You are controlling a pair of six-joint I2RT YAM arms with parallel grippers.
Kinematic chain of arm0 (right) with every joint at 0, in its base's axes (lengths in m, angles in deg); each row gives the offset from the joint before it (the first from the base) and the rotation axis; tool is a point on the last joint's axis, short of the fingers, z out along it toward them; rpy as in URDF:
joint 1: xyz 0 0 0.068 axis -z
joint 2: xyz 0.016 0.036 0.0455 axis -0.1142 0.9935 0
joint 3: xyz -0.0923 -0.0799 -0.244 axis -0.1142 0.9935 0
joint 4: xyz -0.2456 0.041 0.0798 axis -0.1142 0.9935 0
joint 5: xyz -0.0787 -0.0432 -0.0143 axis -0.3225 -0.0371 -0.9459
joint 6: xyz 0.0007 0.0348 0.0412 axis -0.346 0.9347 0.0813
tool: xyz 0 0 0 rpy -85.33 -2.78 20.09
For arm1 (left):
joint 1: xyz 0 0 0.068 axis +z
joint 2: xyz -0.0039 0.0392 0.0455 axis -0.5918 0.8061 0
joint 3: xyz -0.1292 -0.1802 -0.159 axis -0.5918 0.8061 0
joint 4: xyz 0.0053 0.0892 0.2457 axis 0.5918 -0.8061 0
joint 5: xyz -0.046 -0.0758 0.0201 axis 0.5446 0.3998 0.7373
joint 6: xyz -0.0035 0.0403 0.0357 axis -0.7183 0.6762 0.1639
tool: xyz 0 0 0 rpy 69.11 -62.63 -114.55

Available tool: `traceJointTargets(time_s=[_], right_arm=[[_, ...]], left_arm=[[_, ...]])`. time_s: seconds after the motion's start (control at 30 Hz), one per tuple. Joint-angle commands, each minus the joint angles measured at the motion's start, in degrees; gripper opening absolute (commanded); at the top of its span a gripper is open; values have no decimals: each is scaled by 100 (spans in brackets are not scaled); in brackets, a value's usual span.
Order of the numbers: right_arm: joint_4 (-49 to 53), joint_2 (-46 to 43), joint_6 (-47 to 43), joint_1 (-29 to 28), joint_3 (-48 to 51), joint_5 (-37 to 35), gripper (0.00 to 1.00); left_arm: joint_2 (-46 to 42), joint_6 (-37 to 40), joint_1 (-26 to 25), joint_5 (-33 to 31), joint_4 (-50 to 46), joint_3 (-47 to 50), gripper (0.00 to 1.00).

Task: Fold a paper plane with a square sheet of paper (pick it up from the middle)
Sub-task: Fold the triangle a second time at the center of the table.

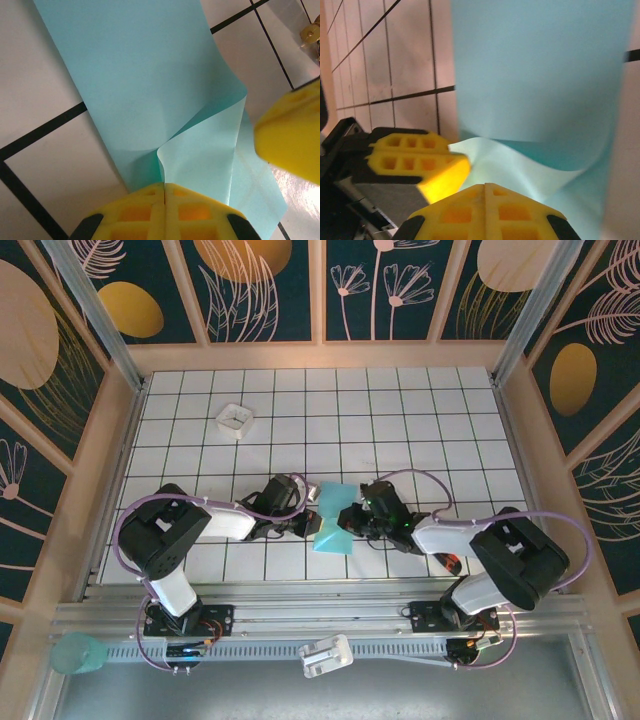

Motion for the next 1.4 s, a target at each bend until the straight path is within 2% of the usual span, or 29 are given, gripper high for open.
traceJointTargets(time_s=[0.0,0.27,0.8,1.13,1.17,1.37], right_arm=[[-66,282,-193,-94,-235,20,0],[-139,853,-448,173,-448,74,0],[-89,912,-588,640,-33,46,0],[-125,1052,-567,644,28,136,0],[-132,1066,-553,644,47,143,0],[-112,1042,-523,644,178,107,0]], left_arm=[[599,188,56,-1013,-509,63,0],[590,204,54,-998,-548,54,0],[576,247,52,-1013,-571,54,0],[398,74,52,-897,-512,-65,0],[344,29,50,-834,-481,-98,1],[-111,-333,39,-673,-466,-188,21]])
